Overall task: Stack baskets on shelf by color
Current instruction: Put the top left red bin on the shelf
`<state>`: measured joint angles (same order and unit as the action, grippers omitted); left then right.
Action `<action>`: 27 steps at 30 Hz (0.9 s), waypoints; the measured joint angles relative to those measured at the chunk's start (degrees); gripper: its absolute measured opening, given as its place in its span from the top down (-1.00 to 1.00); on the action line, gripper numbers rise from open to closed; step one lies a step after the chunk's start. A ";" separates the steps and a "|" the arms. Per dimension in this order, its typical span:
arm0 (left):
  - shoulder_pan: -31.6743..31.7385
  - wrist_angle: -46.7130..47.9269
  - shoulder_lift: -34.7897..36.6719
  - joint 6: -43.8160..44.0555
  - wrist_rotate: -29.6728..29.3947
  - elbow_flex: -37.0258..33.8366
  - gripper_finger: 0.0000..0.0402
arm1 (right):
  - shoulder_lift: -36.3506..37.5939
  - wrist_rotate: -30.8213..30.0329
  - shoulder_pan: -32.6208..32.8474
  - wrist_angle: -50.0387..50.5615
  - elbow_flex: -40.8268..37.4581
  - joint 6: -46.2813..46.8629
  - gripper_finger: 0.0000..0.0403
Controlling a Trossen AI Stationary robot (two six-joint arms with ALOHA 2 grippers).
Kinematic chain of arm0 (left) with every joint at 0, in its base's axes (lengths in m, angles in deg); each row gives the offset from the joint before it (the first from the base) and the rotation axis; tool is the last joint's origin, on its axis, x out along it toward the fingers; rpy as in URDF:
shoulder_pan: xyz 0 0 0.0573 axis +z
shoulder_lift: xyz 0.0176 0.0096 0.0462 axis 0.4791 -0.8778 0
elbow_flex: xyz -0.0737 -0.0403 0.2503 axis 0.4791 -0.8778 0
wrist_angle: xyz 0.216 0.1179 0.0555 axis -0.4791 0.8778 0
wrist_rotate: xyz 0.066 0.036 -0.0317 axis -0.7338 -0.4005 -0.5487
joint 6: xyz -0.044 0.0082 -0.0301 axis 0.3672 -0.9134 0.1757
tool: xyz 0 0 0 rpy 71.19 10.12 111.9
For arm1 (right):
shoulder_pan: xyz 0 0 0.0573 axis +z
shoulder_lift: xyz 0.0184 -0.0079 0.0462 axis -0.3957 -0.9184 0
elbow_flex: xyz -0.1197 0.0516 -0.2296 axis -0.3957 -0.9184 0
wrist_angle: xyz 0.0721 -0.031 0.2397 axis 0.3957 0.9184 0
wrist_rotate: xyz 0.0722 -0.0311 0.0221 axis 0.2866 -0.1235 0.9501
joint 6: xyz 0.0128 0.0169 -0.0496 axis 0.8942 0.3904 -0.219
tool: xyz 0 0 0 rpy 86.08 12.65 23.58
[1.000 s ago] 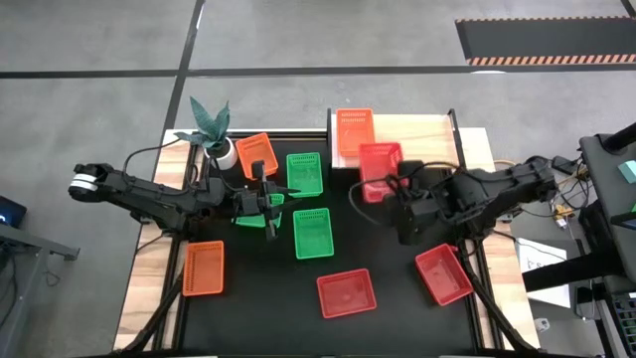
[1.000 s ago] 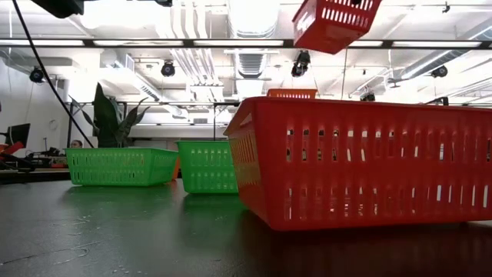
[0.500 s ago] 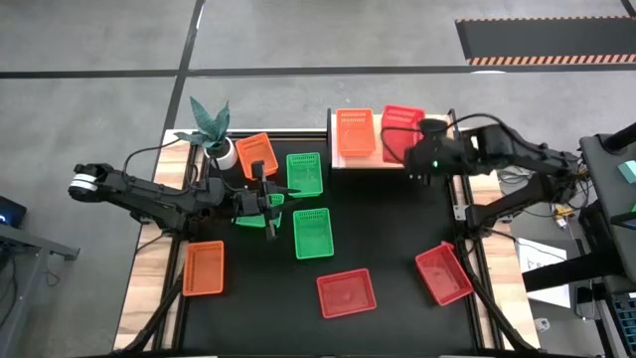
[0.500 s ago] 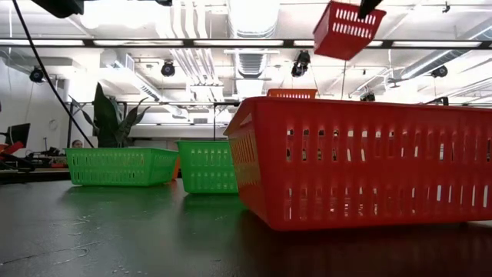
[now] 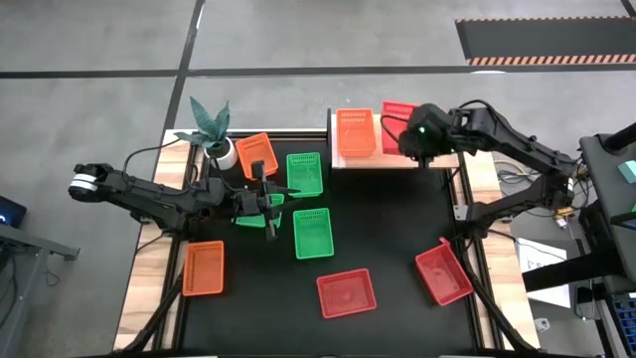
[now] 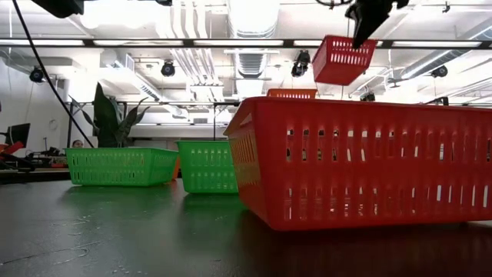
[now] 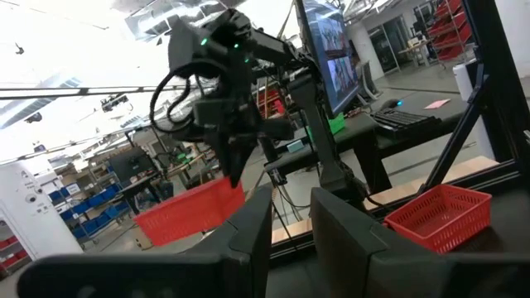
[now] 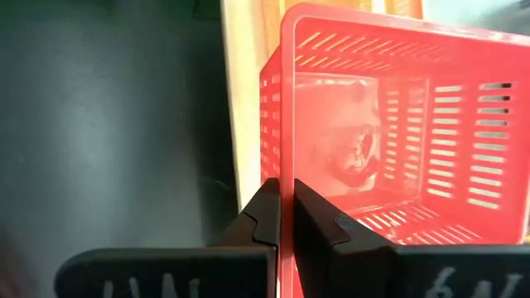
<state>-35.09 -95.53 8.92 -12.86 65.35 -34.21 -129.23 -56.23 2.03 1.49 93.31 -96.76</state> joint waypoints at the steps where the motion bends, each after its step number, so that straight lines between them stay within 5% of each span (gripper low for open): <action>1: 0.00 0.00 0.00 0.00 0.00 0.00 0.65 | -0.12 0.76 -1.30 -0.44 -0.39 -0.78 0.96; 12: 0.02 0.02 0.00 0.00 0.00 0.00 0.65 | -0.36 5.29 -11.28 -7.97 -8.55 -7.44 0.96; 27: 0.01 0.02 0.01 0.00 0.00 0.00 0.65 | -0.71 5.32 -12.15 -14.46 -16.39 -10.23 0.96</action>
<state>-35.07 -95.50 8.93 -12.86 65.35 -34.21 -129.94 -50.90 -10.12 -12.97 76.91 -107.00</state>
